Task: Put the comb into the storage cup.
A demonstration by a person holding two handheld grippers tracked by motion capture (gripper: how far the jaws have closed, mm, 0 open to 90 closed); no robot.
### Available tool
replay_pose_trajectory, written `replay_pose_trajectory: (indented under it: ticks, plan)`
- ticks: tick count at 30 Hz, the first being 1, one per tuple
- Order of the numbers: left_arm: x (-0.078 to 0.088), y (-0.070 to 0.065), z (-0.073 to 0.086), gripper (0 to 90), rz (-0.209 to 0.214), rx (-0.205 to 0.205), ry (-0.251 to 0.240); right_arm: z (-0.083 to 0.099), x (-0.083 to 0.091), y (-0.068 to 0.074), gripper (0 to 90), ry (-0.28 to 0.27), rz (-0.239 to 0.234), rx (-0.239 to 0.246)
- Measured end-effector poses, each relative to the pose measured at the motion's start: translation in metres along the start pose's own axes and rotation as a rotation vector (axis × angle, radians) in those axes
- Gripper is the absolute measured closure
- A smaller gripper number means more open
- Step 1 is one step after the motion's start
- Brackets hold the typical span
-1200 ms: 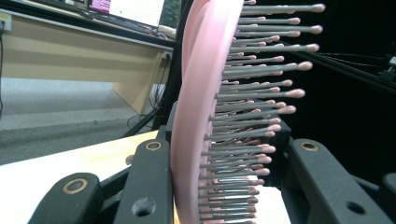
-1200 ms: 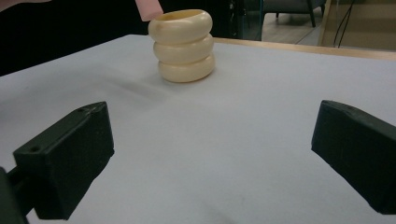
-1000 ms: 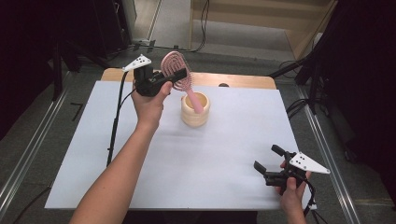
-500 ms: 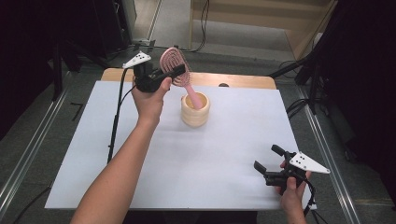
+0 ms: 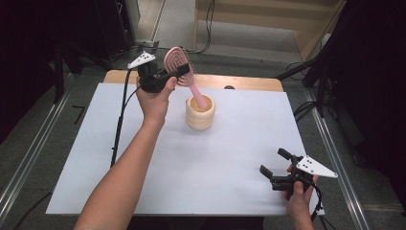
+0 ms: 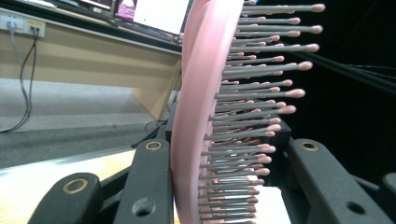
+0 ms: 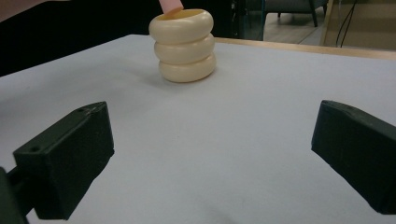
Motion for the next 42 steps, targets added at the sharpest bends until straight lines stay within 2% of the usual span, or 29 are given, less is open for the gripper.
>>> replay_pose_trajectory:
  ticks: [18,34,42]
  plan:
    - [-0.013,0.004,0.022,65.2,-0.034,-0.041,0.049,0.000,0.001,-0.001,0.0,-0.007,0.002,-0.009]
    - [-0.013,0.010,0.040,65.1,-0.054,-0.040,0.075,0.001,0.001,-0.002,0.0,-0.007,0.005,-0.010]
    - [-0.015,0.010,0.051,65.1,-0.064,-0.052,0.098,0.000,0.001,-0.002,0.0,-0.009,0.005,-0.010]
Point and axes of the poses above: each handheld gripper's, and its own axes: x roughly backward along the jaws, z roughly out of its underside, y roughly to its left, the point moved 2 cm from there along -x, roughly forward along the jaws, and after that the axes turned 12 degrees about -y, right-handed, at the moved point
